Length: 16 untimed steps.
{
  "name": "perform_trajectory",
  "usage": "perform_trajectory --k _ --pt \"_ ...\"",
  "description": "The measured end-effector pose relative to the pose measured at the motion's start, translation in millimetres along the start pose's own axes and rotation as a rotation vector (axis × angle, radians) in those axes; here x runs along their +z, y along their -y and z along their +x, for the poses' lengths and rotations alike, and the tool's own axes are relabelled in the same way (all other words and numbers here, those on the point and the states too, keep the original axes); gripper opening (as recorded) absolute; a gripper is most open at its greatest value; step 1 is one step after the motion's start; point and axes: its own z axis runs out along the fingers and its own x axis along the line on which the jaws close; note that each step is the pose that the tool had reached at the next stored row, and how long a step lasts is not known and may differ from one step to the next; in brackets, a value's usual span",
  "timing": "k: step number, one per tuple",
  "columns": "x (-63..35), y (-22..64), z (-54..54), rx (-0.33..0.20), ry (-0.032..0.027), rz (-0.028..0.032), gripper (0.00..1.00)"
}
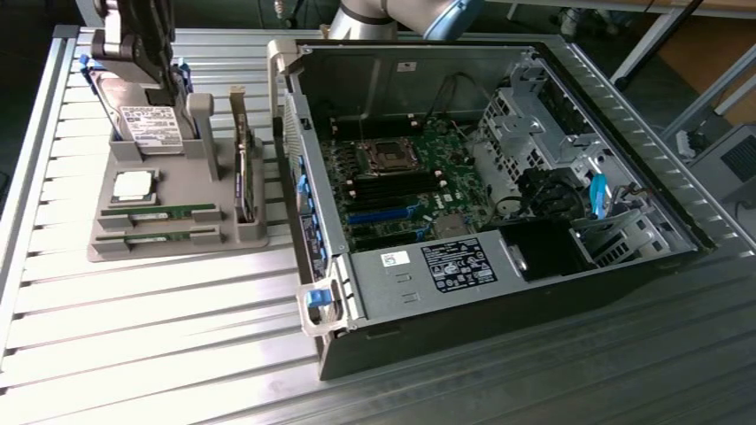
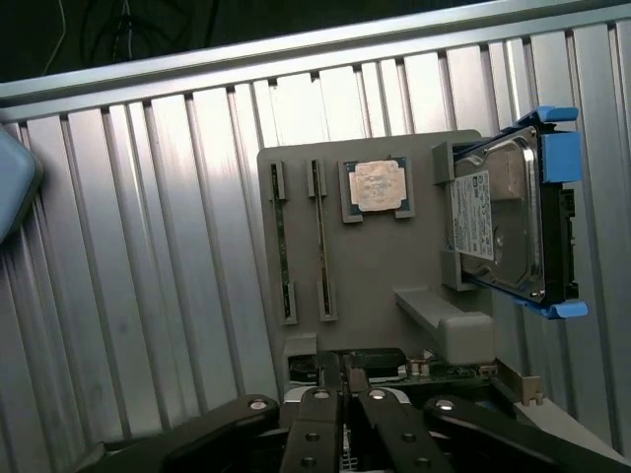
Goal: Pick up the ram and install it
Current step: 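Pick up the ram and move it above insertion slot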
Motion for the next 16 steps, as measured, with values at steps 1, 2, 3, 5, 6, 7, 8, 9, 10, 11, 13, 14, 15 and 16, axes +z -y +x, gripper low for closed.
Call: perform_trajectory --k 1,2,3,5,6,7,8,9,10,11,13,14,15,16 --pt "0.0 0.0 0.0 0.000 0.0000 0.0000 0.23" --pt "0.0 0.0 0.0 0.000 0.0000 0.0000 0.23" --pt "0.0 0.0 0.0 0.000 0.0000 0.0000 0.23" --pt "0.6 -0.4 0.1 0.000 0.0000 0.0000 0.23" --pt "1.2 -1.0 0.2 0.000 0.0000 0.0000 0.23" --pt "2.0 -1.7 0.3 0.000 0.0000 0.0000 0.23" --pt "3.3 -2.3 0.4 0.000 0.0001 0.0001 0.23" --pt "4.2 -2.8 0.4 0.000 0.0000 0.0000 0.23" --pt "5.3 -3.1 0.5 0.000 0.0000 0.0000 0.23" --pt "6.8 -3.6 0.6 0.000 0.0000 0.0000 0.23" --pt "8.0 -4.1 0.6 0.000 -0.0001 -0.0002 0.23" --pt "8.4 -4.2 0.7 0.000 0.0001 -0.0001 0.23" --pt "10.8 -4.9 0.7 0.000 0.0011 -0.0002 0.23" --pt "13.6 -5.1 0.8 0.000 0.0012 -0.0002 0.23"
